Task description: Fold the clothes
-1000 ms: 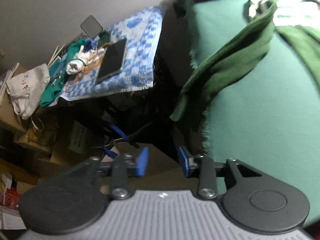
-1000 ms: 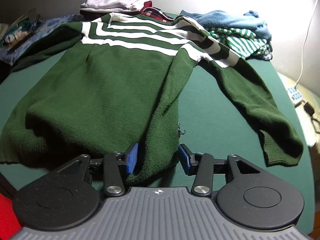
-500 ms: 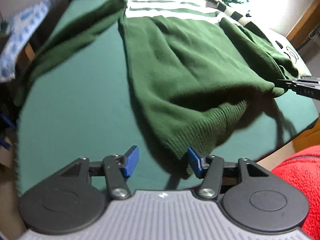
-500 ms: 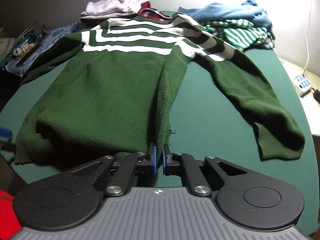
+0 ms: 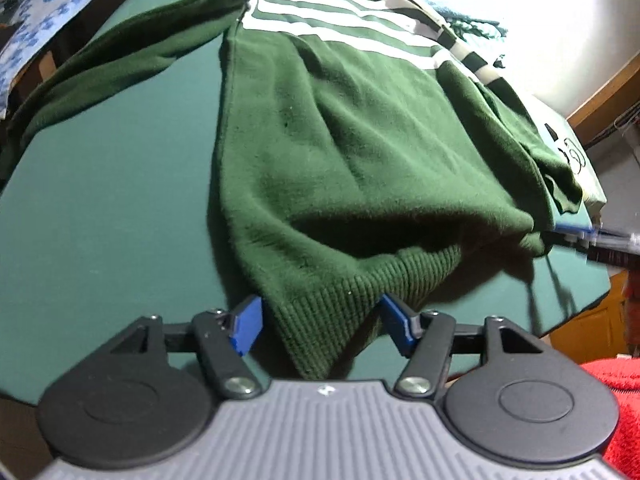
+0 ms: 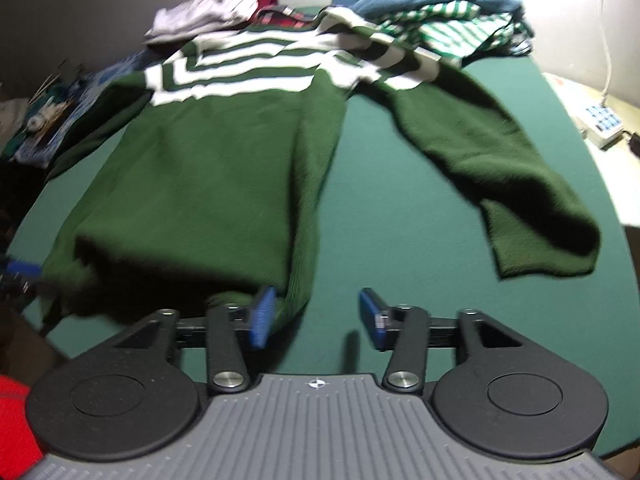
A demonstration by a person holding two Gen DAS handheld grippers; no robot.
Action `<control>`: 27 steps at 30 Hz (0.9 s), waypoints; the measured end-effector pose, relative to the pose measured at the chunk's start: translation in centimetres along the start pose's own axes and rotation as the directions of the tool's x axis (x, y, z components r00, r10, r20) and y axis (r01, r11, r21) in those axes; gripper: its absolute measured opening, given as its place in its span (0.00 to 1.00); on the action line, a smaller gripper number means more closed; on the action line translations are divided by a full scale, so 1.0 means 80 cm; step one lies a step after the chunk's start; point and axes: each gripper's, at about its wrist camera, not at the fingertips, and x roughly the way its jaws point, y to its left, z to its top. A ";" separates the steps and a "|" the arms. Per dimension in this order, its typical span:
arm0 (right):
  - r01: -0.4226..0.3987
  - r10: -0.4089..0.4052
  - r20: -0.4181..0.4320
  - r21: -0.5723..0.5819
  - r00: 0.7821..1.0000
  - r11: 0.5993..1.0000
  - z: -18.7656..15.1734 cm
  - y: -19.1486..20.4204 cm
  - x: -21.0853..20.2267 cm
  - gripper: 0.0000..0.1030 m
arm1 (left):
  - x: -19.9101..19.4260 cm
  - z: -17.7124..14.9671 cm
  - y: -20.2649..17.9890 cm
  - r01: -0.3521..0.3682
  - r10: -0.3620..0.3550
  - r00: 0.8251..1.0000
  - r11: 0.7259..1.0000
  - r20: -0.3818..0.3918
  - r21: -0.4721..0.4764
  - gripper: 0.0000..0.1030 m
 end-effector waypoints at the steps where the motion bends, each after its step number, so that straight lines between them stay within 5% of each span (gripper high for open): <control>1: -0.019 0.019 -0.011 0.016 1.000 1.000 -0.002 0.002 0.002 0.52 | 0.000 0.001 0.000 0.003 -0.003 1.000 1.000 0.001 -0.005 0.53; 3: -0.066 0.067 -0.030 0.049 0.997 0.997 -0.006 0.005 0.008 0.50 | 0.001 0.003 -0.001 0.001 -0.001 1.000 1.000 0.007 -0.011 0.47; 5: -0.086 0.087 -0.033 0.035 0.996 0.996 -0.008 0.014 0.013 0.44 | 0.003 0.004 -0.003 -0.007 0.007 1.000 1.000 0.015 -0.012 0.24; 7: -0.098 0.099 -0.039 0.017 0.994 0.995 -0.008 0.021 0.018 0.22 | 0.004 0.007 -0.009 -0.031 0.031 0.999 1.000 0.026 0.006 0.17; 8: -0.099 0.099 -0.035 0.019 0.994 0.995 -0.008 0.021 0.018 0.20 | 0.002 0.008 -0.013 -0.045 0.044 0.998 0.999 0.040 0.024 0.12; 10: -0.099 0.100 -0.024 0.025 0.995 0.995 -0.007 0.019 0.015 0.09 | -0.004 0.012 -0.021 -0.070 0.065 0.995 0.996 0.069 0.060 0.11; 21: -0.114 0.114 -0.036 0.007 0.993 0.993 -0.004 -0.004 -0.019 0.05 | -0.082 0.030 -0.019 -0.107 0.084 0.973 0.990 0.217 0.097 0.11; 27: -0.106 0.106 -0.085 -0.003 0.991 0.994 -0.007 -0.015 -0.027 0.00 | -0.055 0.016 -0.002 -0.102 0.094 0.991 0.992 0.100 0.077 0.12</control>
